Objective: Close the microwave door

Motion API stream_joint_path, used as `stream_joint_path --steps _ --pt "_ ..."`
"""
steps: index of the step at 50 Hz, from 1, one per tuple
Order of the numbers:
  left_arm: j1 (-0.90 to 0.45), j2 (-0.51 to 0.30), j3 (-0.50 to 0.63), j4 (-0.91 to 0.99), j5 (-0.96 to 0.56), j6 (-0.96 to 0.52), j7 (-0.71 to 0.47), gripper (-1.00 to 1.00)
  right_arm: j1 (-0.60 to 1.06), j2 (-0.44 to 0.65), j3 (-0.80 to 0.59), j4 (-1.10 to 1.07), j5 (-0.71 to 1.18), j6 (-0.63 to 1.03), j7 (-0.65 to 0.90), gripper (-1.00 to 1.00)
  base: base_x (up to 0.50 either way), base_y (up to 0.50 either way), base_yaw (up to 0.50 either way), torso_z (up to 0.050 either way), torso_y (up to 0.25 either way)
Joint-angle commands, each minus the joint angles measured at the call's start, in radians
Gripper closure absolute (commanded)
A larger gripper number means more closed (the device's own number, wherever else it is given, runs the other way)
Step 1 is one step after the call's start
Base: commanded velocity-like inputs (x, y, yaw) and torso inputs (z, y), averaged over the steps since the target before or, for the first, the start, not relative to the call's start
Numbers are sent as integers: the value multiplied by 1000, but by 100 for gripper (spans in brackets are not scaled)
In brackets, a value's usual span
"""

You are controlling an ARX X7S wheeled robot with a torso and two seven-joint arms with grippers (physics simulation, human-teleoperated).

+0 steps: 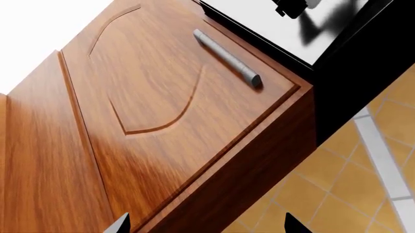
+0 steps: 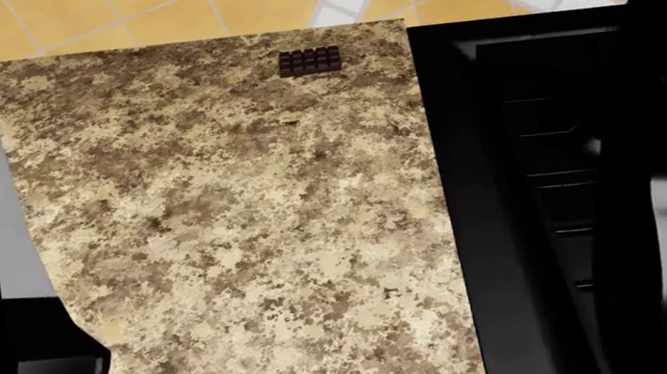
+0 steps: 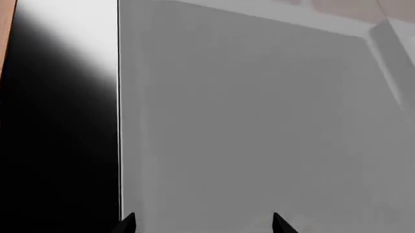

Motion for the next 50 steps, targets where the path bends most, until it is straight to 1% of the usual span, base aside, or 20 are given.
stream_joint_path --steps 1,6,7,15,19,37,42,50 --pt "-13 0 13 0 12 -19 3 -100 13 8 33 65 23 -2 13 -100 0 0 0 0 0" --pt "-11 0 15 0 15 -18 2 -100 37 10 21 105 28 -3 -4 -100 0 0 0 0 0" --pt "-12 0 16 0 15 -19 -1 -100 53 13 1 144 18 -1 -14 -100 0 0 0 0 0" --pt "-20 0 25 0 19 -28 6 -100 142 12 21 336 47 -61 -22 -100 0 0 0 0 0" --pt "2 0 23 0 14 -7 -12 -100 152 16 19 370 53 -48 -33 -100 0 0 0 0 0" --pt "58 0 6 0 1 47 -50 -100 177 28 23 429 70 -26 -48 -100 5 0 1 0 0" --pt "56 0 1 0 -1 46 -51 -100 160 34 32 379 79 14 -52 -100 5 -1 1 0 0" --pt "109 0 -17 0 -17 100 -81 -100 177 29 14 387 75 28 -63 -100 0 0 0 0 0"
